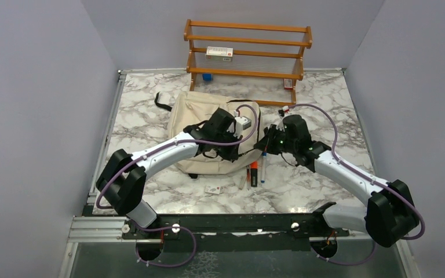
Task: Pack the student bag
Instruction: Zip the student bag at the center of the board.
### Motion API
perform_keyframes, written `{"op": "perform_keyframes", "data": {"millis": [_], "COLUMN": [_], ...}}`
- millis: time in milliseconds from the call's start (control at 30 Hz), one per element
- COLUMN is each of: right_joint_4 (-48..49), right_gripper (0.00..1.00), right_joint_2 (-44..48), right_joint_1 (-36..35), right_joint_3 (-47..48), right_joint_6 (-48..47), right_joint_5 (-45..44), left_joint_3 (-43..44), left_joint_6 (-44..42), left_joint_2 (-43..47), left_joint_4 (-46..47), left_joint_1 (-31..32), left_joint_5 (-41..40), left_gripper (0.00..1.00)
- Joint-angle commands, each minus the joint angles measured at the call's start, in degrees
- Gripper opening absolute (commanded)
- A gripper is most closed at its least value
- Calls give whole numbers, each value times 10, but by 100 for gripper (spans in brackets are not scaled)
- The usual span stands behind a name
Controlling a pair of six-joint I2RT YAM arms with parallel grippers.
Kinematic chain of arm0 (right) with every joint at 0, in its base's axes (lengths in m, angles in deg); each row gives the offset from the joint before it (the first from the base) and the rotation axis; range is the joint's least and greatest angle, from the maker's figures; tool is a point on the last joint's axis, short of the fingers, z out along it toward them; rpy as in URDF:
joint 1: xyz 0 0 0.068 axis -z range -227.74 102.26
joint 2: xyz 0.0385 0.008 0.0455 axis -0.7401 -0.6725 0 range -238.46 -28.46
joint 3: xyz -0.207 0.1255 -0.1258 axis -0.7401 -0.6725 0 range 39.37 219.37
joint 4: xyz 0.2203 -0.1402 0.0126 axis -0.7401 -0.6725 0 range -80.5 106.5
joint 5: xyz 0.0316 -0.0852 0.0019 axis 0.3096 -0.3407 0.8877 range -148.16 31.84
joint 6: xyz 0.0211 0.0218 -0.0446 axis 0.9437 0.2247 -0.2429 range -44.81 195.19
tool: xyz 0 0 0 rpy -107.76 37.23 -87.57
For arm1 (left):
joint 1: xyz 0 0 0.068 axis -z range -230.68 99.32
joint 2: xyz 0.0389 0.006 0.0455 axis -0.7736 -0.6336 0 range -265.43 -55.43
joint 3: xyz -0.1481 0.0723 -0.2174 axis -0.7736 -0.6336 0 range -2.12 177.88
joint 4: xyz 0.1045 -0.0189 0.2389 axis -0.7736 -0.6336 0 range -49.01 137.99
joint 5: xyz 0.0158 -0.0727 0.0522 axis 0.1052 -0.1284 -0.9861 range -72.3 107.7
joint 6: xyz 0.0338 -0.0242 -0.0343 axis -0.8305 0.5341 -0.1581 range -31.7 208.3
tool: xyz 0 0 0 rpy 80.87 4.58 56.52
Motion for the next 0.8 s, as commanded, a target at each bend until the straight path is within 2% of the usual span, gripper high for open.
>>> {"op": "perform_keyframes", "data": {"millis": [0,300,467,633,667,767], "right_joint_4": [-9,-18,-13,28,34,43], "right_gripper": [0,1,0,0,0,0], "right_joint_2": [19,19,24,26,26,27], "right_joint_1": [6,6,7,6,6,7], "right_joint_3": [-2,0,-1,-12,-14,-17], "right_joint_6": [-28,-44,-52,-72,-74,-79], "right_joint_5": [-73,-96,-97,-37,-27,-10], "left_joint_3": [-29,-72,-84,-62,-56,-49], "left_joint_6": [2,57,61,37,31,14], "left_joint_2": [11,43,46,50,52,70], "left_joint_4": [-67,-95,-87,-42,-27,33], "left_joint_1": [-9,-67,-90,-91,-91,-90], "left_joint_5": [-13,-80,-56,21,45,94], "left_gripper": [0,0,0,0,3,30]}}
